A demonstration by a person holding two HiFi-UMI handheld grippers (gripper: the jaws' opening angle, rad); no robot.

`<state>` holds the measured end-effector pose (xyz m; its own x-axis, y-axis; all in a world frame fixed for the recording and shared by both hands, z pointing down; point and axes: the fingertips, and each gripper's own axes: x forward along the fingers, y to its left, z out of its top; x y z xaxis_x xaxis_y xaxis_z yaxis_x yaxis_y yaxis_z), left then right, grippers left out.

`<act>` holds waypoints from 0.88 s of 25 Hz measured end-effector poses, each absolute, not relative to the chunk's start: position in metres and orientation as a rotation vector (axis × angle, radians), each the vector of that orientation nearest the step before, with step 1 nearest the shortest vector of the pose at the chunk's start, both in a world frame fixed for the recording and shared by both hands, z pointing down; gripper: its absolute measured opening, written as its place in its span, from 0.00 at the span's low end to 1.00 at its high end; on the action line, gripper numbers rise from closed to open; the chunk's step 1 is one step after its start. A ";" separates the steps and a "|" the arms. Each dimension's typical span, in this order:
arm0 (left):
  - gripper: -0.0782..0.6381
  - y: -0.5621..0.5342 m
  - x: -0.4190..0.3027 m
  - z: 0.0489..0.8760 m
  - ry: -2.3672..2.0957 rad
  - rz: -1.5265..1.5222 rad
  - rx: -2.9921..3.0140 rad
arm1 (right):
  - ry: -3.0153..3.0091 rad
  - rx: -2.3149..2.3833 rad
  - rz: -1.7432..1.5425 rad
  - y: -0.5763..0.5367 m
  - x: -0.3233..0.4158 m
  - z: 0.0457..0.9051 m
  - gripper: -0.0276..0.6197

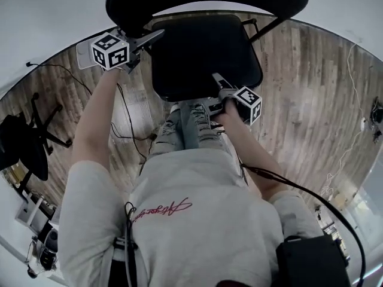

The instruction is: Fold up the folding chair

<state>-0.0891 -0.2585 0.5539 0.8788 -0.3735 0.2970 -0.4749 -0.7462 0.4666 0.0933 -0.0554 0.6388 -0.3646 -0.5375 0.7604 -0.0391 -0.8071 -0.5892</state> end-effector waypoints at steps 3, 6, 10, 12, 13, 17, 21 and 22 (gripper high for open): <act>0.55 -0.282 -0.087 0.557 -0.600 0.265 2.484 | 0.692 -1.551 -2.273 -0.084 0.094 0.630 0.45; 0.55 -0.297 -0.088 0.555 -0.596 0.269 2.479 | 0.635 -1.525 -2.294 -0.106 0.093 0.618 0.45; 0.55 -0.316 -0.093 0.551 -0.635 0.273 2.468 | 0.594 -1.484 -2.324 -0.131 0.088 0.606 0.45; 0.55 -0.323 -0.094 0.551 -0.654 0.281 2.460 | 0.573 -1.464 -2.337 -0.138 0.086 0.602 0.45; 0.55 -0.325 -0.095 0.552 -0.666 0.291 2.456 | 0.559 -1.459 -2.342 -0.140 0.086 0.600 0.45; 0.55 -0.341 -0.101 0.551 -0.741 0.302 2.460 | 0.531 -1.448 -2.339 -0.162 0.081 0.588 0.45; 0.55 -0.360 -0.107 0.549 -0.758 0.292 2.455 | 0.528 -1.401 -2.336 -0.184 0.076 0.579 0.44; 0.55 -0.361 -0.107 0.548 -0.754 0.289 2.460 | 0.522 -1.396 -2.338 -0.188 0.075 0.578 0.44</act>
<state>-0.1067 -0.3612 0.5477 0.8198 -0.4538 0.3493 -0.5710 -0.6941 0.4384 0.0750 -0.1878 0.5775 -0.4427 -0.4871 0.7528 0.1206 -0.8643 -0.4883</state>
